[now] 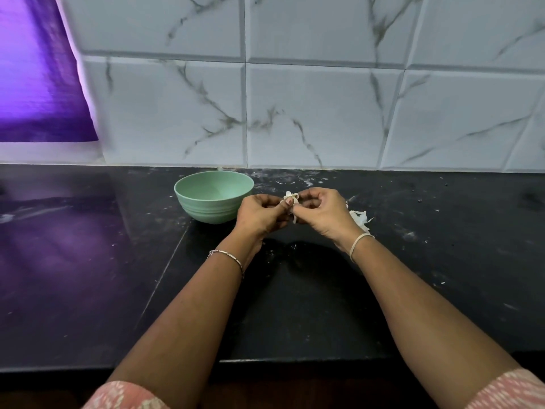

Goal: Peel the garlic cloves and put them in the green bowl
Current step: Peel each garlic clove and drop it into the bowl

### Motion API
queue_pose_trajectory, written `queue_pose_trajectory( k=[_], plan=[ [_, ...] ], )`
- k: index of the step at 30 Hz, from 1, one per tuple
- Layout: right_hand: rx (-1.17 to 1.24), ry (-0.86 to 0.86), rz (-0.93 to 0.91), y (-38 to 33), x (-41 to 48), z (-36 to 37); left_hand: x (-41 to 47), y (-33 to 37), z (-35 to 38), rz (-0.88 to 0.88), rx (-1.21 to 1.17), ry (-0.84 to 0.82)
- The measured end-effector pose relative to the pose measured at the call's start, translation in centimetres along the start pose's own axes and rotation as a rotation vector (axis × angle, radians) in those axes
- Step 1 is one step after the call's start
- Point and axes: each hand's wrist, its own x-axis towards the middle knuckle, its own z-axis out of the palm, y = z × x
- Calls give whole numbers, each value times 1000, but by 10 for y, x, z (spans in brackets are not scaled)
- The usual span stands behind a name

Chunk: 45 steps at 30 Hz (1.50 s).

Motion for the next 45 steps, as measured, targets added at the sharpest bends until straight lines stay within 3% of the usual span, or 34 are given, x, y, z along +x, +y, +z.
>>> queue_pose_trajectory(
  k=[9, 13, 17, 20, 27, 45],
  plan=[
    [-138, -130, -34, 2, 2, 3, 2, -3, 0, -15, 1, 31],
    [49, -155, -26, -2, -1, 5, -1, 0, -1, -37, -131, 22],
    [252, 0, 119, -5, -2, 8, -3, 5, -1, -82, -293, -20],
    [153, 80, 189, -2, -1, 7, -2, 4, -2, -88, -330, -19],
    [219, -23, 55, -5, -3, 11, -3, 3, -2, -82, -293, -21],
    [304, 25, 125, -5, 0, 14, 2, -3, 2, 43, -156, 94]
  ],
)
